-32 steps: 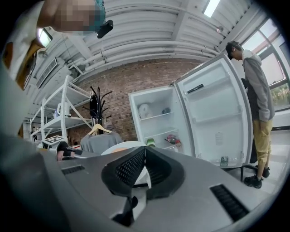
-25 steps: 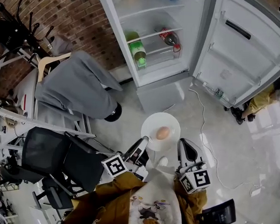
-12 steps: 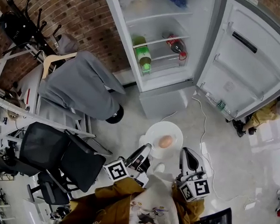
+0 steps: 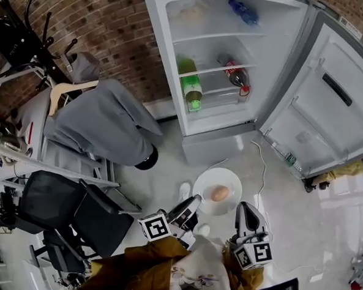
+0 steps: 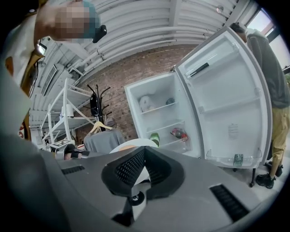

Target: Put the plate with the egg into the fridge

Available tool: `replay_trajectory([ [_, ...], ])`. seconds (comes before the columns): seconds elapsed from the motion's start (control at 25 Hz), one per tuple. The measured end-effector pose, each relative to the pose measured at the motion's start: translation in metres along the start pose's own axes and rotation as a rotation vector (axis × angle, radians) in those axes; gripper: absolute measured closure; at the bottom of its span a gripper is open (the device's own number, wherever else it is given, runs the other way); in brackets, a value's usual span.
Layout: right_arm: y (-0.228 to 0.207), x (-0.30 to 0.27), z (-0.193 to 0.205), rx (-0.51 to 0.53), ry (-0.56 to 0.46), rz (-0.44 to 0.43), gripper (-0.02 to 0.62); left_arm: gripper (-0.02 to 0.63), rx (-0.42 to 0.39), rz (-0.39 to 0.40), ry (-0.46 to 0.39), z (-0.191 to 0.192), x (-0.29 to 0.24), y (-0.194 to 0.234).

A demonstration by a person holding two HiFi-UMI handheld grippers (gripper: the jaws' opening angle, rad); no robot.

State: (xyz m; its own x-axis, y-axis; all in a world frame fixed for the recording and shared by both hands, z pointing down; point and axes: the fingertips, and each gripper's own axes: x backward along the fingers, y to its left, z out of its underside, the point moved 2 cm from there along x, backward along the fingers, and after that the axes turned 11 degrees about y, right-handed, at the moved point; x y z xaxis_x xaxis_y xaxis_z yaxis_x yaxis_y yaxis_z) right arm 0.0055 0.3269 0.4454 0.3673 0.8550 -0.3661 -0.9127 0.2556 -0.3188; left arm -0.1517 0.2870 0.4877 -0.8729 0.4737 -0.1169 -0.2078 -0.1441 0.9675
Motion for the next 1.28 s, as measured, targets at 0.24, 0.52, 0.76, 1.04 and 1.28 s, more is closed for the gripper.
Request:
replay_trajectory([
  [0.24,-0.006,-0.057,-0.022,-0.033,0.011,0.016,0.592,0.588,0.012,-0.03,0.036,-0.052,-0.023,0.016],
  [0.52,-0.013,-0.109,-0.066,-0.024,-0.005,0.052,0.592,0.588,-0.007,0.019,0.039,-0.117,-0.046,0.013],
  [0.76,-0.005,-0.156,-0.103,0.016,-0.02,0.065,0.592,0.588,-0.033,0.057,0.055,-0.168,-0.057,0.015],
  [1.04,-0.001,-0.216,-0.122,0.041,-0.003,0.091,0.592,0.588,-0.027,0.097,0.105,-0.215,-0.073,0.026],
  [1.28,0.001,-0.25,-0.137,0.029,-0.021,0.125,0.592,0.588,-0.056,0.124,0.176,-0.246,-0.091,0.029],
])
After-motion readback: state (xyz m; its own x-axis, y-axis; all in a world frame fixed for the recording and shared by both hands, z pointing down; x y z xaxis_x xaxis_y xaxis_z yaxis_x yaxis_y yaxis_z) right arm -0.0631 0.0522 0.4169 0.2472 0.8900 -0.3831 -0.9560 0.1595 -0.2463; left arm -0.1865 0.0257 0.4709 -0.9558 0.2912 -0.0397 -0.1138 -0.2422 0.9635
